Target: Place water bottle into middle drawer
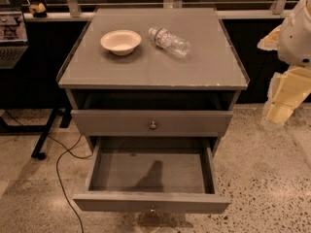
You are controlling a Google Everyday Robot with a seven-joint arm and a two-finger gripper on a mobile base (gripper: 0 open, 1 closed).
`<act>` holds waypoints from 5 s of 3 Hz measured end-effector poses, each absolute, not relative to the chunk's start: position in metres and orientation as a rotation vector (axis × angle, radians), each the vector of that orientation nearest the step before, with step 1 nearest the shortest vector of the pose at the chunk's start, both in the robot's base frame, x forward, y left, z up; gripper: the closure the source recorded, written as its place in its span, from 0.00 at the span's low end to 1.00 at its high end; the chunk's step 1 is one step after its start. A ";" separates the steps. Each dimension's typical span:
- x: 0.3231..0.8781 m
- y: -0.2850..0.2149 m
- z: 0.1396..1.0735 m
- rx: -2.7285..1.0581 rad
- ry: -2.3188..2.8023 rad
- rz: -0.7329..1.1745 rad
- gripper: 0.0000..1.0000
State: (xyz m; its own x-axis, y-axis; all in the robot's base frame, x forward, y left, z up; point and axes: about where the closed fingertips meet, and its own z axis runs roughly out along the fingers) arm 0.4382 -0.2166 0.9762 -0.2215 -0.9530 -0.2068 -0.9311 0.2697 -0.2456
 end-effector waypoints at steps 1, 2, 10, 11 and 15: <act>0.439 -0.216 0.977 -1.720 2.227 -0.104 0.00; 0.462 -0.211 0.979 -1.706 2.232 -0.110 0.00; 0.720 -0.168 0.913 -1.407 2.450 0.030 0.00; 0.739 -0.170 0.897 -1.253 2.512 0.090 0.00; 0.777 -0.125 0.877 -1.176 2.451 0.198 0.00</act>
Offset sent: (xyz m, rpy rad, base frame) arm 0.0548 0.0103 0.0004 0.0005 -0.0007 -0.0262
